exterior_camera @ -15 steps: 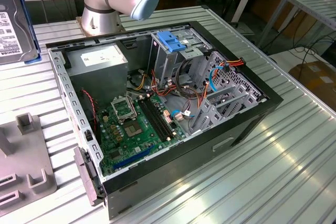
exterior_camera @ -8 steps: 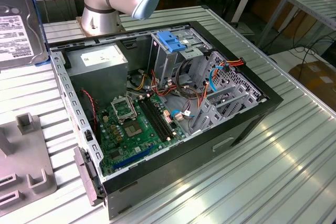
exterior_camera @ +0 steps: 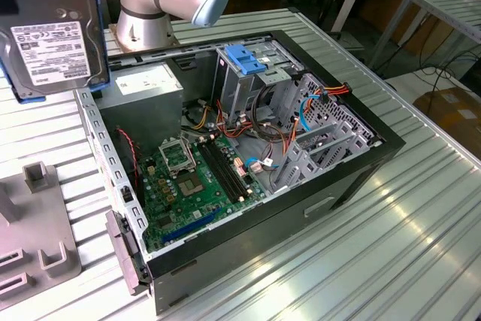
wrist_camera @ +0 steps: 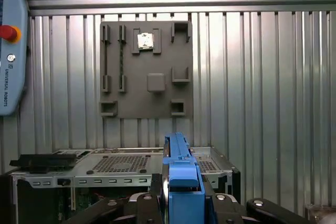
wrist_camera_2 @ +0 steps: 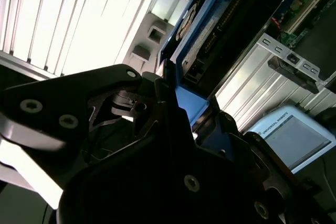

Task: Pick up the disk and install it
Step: 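Pick up the disk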

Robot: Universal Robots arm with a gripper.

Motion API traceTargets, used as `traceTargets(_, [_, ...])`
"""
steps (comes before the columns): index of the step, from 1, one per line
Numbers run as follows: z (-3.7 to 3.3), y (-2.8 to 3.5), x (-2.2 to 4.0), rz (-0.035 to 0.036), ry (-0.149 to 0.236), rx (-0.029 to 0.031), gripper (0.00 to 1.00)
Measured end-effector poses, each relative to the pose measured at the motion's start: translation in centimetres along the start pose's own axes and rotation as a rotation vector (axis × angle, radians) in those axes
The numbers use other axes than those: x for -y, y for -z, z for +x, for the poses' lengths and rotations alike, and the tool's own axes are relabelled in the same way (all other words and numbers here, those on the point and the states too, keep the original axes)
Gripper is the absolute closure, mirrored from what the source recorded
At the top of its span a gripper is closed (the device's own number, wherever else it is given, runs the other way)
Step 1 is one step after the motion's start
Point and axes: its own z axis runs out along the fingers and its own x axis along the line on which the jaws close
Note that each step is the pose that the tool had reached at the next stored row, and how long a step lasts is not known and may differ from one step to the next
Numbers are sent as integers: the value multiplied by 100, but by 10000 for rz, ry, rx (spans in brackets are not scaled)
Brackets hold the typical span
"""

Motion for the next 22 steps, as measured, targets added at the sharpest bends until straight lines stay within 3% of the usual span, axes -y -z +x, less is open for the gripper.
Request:
traceTargets(8, [-5, -12, 429, -1, 0, -1, 63])
traceTargets(10, [3, -15, 493, 0, -1, 0, 63])
traceTargets(14, [101, -28, 561, 9, -1, 0, 63])
traceTargets(22, [111, -77, 940, 19, -1, -1, 63])
